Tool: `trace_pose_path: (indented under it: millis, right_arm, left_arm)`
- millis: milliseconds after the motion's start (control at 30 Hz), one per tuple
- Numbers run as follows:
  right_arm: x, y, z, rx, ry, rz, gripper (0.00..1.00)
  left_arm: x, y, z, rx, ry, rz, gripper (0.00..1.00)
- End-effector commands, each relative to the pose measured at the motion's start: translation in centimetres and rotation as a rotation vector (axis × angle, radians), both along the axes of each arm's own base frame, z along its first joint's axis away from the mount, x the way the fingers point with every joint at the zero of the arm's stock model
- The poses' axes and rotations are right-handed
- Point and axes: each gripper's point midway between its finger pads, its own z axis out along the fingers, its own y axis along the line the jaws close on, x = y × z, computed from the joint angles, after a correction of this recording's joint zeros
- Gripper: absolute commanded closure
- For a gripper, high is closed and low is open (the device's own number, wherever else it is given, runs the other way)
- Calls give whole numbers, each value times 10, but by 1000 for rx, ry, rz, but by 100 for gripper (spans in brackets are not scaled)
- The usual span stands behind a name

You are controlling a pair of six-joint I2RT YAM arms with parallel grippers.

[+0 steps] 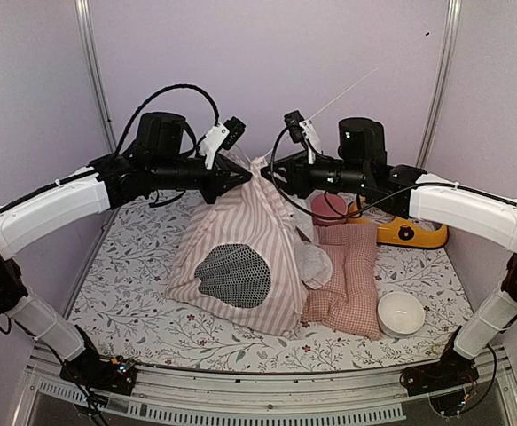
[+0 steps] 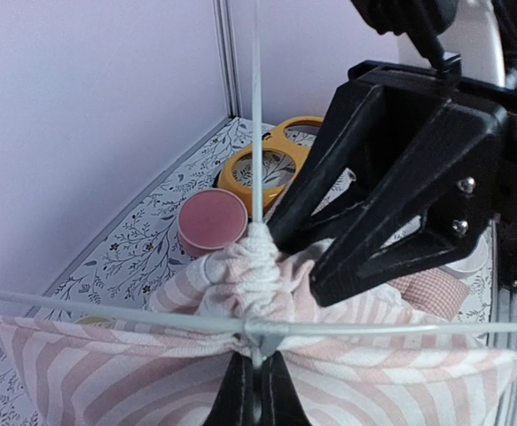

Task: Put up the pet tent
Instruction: Adjust the tent fabric of the tent.

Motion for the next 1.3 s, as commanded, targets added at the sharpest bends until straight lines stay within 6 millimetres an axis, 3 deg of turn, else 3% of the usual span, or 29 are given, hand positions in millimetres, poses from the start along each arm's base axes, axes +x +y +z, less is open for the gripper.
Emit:
trace_pose_path:
  millis: [0, 67, 100, 233, 467, 667, 833, 967, 1267]
  right_arm:
    - [8, 2, 4, -2, 2, -39, 83]
    - [16, -2, 7, -7, -3, -91, 98]
    - [19, -6, 8, -7, -5, -118, 100]
    - [39, -31, 22, 13, -18, -252, 100]
    - [80, -118, 56, 150, 7, -528, 100]
    - [103, -168, 65, 188, 11, -666, 100]
    - [121, -216, 56, 199, 47, -794, 100]
    - [130, -243, 40, 186, 92, -850, 100]
    - [136, -253, -1, 156, 206, -825, 100]
  left_arm:
    - [-3, 7, 36, -60, -59, 0, 100]
    - [-4, 9, 36, -58, -61, 2, 100]
    - [-4, 10, 35, -53, -60, 4, 100]
    - [-6, 17, 32, -45, -57, 19, 100]
    - [-15, 34, 28, -38, -40, 37, 100]
    - [-24, 47, 30, -38, -36, 48, 100]
    - [-22, 63, 39, -64, -74, 111, 100]
    - [-21, 78, 52, -91, -114, 158, 100]
    - [-13, 94, 71, -144, -148, 200, 100]
